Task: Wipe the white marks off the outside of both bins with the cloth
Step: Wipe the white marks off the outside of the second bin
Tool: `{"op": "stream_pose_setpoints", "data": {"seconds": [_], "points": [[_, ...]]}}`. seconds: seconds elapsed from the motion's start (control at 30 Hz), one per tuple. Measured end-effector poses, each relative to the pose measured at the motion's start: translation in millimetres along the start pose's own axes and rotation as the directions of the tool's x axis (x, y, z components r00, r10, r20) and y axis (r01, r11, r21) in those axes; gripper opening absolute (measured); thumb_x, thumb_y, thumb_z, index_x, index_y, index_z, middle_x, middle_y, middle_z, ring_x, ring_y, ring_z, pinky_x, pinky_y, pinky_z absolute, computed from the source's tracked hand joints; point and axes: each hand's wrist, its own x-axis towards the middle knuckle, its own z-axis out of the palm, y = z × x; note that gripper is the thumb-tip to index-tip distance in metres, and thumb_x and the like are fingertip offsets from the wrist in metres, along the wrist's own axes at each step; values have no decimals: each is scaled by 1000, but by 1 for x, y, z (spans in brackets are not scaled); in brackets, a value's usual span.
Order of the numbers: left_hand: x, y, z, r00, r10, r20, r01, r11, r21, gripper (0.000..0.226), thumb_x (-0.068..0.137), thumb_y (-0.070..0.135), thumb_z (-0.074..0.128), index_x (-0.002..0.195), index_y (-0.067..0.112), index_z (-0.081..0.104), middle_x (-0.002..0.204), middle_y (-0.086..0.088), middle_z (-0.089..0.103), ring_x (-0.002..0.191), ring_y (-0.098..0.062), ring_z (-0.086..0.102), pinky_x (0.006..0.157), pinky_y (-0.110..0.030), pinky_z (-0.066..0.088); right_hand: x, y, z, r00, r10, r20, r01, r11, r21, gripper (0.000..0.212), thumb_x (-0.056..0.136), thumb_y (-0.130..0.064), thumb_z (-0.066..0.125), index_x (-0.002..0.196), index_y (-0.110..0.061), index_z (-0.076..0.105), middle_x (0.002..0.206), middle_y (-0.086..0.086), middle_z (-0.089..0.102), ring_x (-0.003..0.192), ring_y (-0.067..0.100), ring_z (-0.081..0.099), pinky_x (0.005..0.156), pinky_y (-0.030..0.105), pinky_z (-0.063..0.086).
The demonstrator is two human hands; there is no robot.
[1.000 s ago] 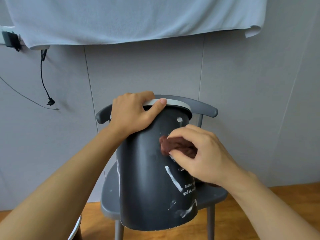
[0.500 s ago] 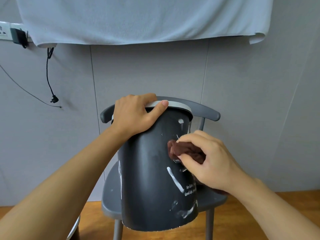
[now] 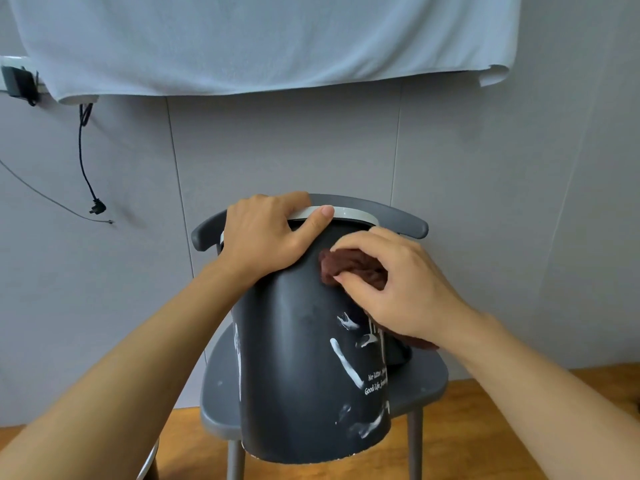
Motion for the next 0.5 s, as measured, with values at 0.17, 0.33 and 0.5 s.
{"op": "stream_pose_setpoints", "data": {"seconds": [0.17,0.33,0.5], "points": [[2,1,2,1000,-11,14,11,1000,27,54,91,71,39,65,23,40,48,2,42,53,-26,43,53,-33,37,3,-5,5,996,-24,87,30,997,-66,22,88,-45,63,110,-43,66,95,-12,57,85,10,61,75,40,54],[2,-3,0,999,-48,24,47,999,25,55,90,70,38,64,22,37,48,1,41,52,-24,43,53,-32,34,-38,-6,8,950,-74,303,97,993,-62,26,91,-53,58,115,-44,63,95,-17,54,81,7,58,65,27,52],[2,1,-1,1000,-12,20,12,1000,15,57,91,69,39,64,20,38,48,1,41,52,-25,43,53,-35,39,-14,2,1,999,14,-47,-16,999,-40,24,91,-43,66,114,-38,70,99,-11,61,89,12,63,79,40,54]]}}
